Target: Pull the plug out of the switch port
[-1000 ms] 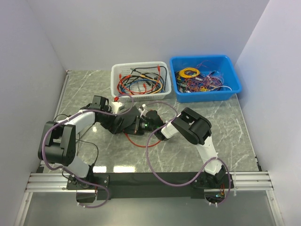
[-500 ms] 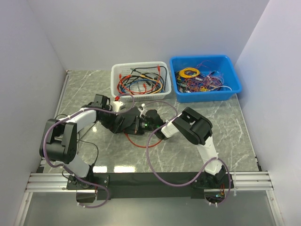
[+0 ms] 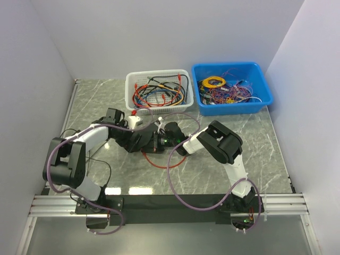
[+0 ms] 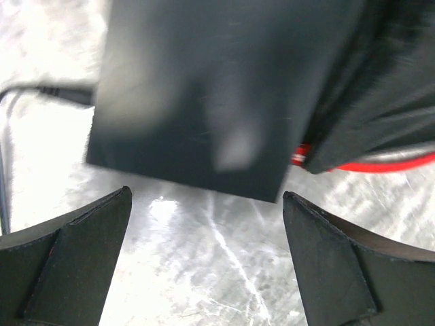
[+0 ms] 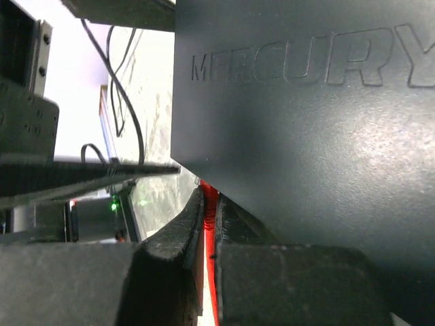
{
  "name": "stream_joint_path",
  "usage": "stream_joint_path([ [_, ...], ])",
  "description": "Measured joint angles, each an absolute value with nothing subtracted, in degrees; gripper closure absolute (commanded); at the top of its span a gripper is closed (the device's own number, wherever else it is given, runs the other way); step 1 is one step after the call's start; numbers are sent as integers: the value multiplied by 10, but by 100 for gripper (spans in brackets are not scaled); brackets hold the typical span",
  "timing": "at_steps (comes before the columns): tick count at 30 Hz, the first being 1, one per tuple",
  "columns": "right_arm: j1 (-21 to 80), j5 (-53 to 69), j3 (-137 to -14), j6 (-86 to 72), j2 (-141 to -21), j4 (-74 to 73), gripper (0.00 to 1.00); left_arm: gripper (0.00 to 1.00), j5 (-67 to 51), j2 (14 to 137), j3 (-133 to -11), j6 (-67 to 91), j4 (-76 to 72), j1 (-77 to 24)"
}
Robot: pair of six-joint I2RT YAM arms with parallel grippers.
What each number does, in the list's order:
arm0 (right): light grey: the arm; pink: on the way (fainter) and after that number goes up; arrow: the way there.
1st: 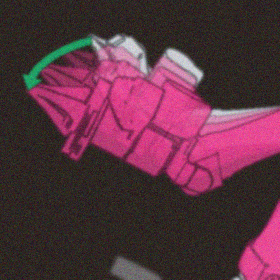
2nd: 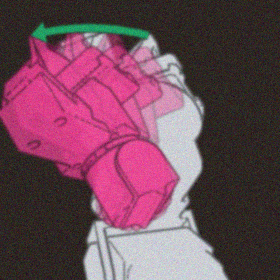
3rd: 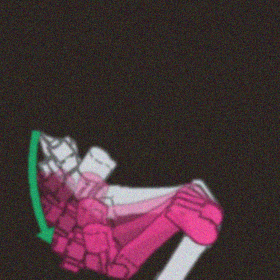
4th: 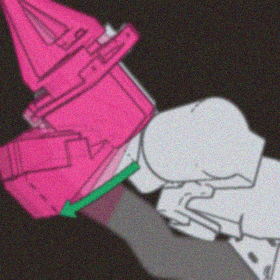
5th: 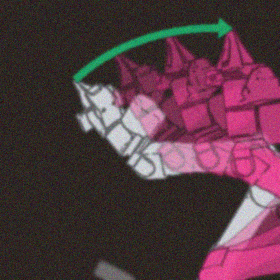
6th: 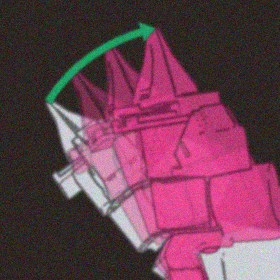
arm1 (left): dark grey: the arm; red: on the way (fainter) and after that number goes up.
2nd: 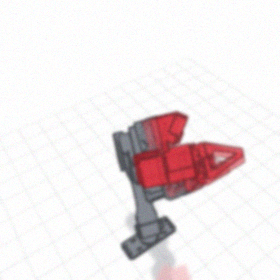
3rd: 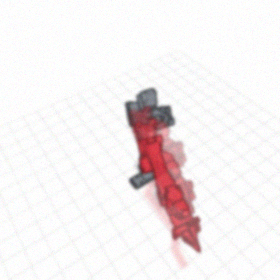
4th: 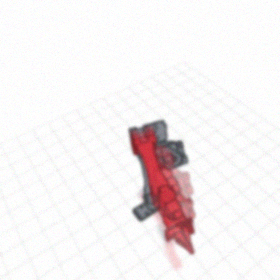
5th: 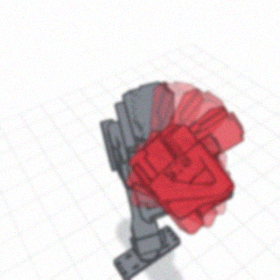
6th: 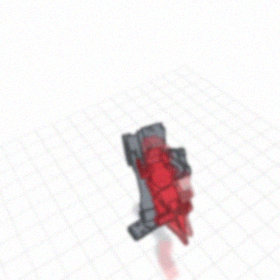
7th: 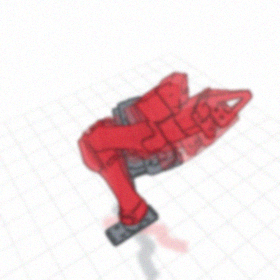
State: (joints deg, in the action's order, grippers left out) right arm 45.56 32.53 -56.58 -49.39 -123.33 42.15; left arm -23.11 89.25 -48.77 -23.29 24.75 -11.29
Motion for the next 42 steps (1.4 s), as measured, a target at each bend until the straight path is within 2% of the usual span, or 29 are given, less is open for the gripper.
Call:
stream_joint_path([
  [8, 453, 347, -575, -497, -1234, 402, 100, 1, -220, 846, -459, -261, 242, -154],
  [13, 446, 361, -573, -512, -1239, 414, 100, 1, -168, 858, -458, -258, 217, -153],
  [18, 441, 369, -568, -539, -1251, 445, 100, 1, -166, 883, -459, -254, 205, -156],
  [19, 440, 370, -568, -545, -1254, 451, 99, 1, -167, 884, -460, -254, 203, -156],
  [20, 439, 370, -568, -550, -1256, 457, 94, 1, -169, 887, -460, -254, 200, -156],
  [21, 439, 370, -567, -558, -1258, 463, 88, 1, -170, 888, -461, -255, 197, -156],
  [22, 438, 369, -566, -565, -1259, 468, 76, 1, -170, 889, -461, -255, 195, -156],
  [25, 438, 358, -559, -576, -1260, 492, 63, 1, -171, 893, -461, -258, 183, -154],
  [42, 433, 318, -533, -758, -1299, 633, 63, 3, -182, 901, -461, -261, 158, -150],
])
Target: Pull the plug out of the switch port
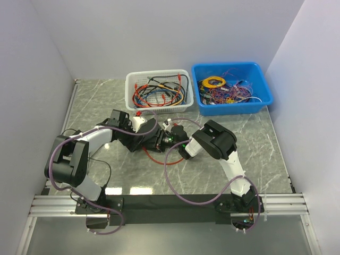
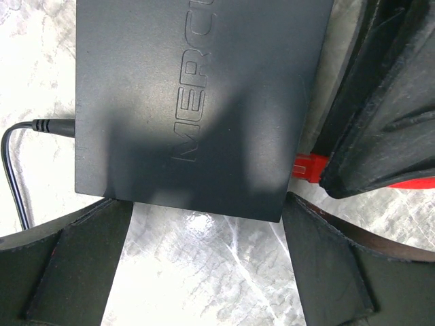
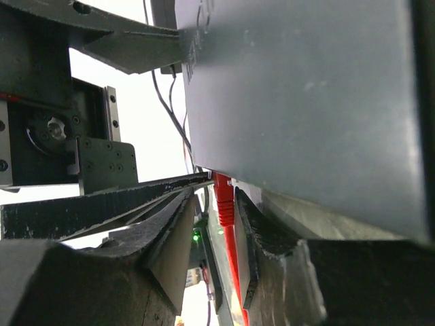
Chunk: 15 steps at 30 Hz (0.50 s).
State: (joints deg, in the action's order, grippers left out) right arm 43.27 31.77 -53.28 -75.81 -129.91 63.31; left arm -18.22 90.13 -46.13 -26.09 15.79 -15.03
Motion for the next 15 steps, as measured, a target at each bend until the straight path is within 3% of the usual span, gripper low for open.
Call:
stream_joint_path([
  [3, 432, 317, -536, -763, -1299, 625, 66, 3, -184, 901, -461, -261, 157, -150],
  [7, 432, 322, -543, -769, -1299, 606, 93, 3, -184, 902, -462, -261, 157, -150],
  [9, 431, 322, -544, -772, -1300, 604, 100, 3, -185, 902, -462, -261, 157, -150],
  [15, 431, 322, -544, -773, -1300, 604, 100, 2, -186, 902, -462, -261, 157, -150],
])
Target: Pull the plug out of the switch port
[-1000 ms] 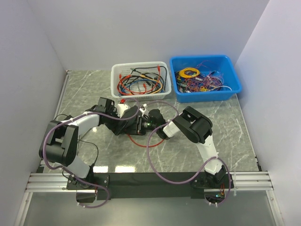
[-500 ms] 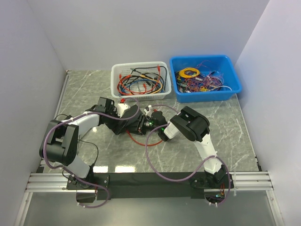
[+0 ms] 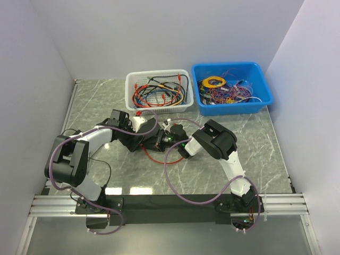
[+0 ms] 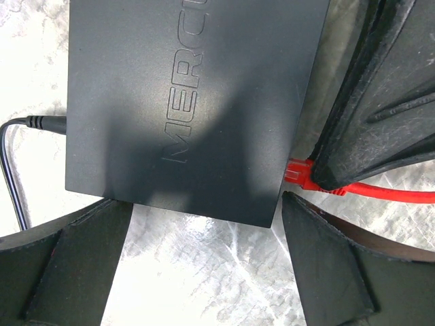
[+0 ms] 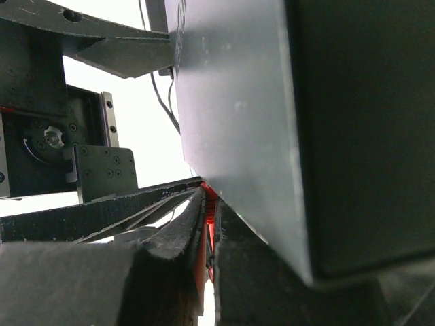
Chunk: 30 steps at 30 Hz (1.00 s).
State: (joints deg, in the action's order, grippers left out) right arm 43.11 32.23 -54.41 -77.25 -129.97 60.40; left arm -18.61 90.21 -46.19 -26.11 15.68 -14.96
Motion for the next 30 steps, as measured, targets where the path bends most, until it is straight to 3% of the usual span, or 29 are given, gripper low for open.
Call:
stream_joint_path([
  [30, 440, 279, -520, -552, -1223, 482, 100, 4, -182, 926, -490, -215, 155, -139],
])
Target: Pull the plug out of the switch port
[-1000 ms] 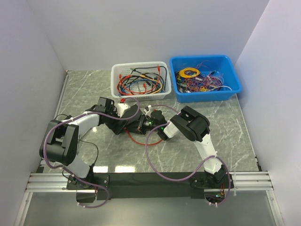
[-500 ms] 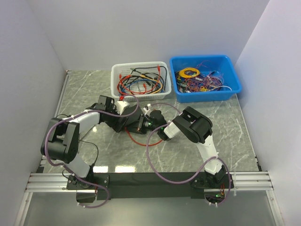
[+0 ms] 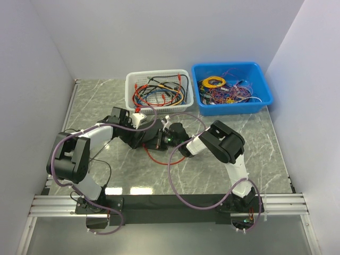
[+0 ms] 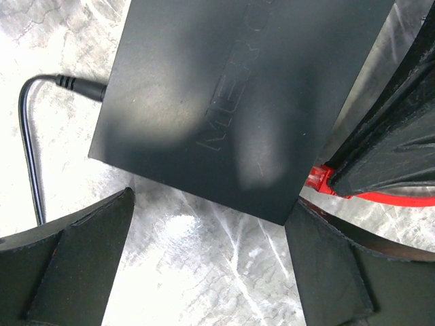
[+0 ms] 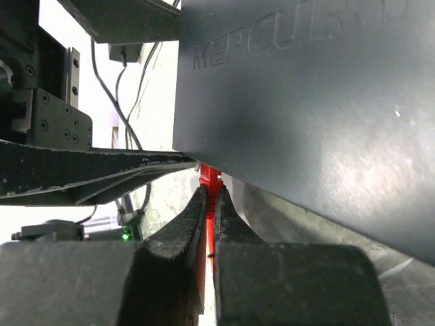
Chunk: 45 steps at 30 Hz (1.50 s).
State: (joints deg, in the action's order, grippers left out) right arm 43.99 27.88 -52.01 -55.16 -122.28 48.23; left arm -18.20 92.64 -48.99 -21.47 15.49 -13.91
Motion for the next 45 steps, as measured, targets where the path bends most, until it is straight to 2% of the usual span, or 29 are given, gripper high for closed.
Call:
stream_joint_path([
  [14, 438, 281, -512, -498, -1207, 450, 100, 3, -217, 929, -495, -225, 166, -130],
  [20, 431, 321, -510, -491, -1207, 441, 100, 1, -286, 925, -509, -270, 237, -107],
  [28, 433, 346, -530, -419, -1183, 347, 100, 1, -363, 889, -536, -298, 334, -58],
  [37, 437, 352, -556, -333, -1159, 235, 100, 1, -361, 873, -545, -241, 296, -29],
  [45, 440, 345, -579, -287, -1151, 173, 100, 1, -332, 931, -544, -179, 214, -37],
])
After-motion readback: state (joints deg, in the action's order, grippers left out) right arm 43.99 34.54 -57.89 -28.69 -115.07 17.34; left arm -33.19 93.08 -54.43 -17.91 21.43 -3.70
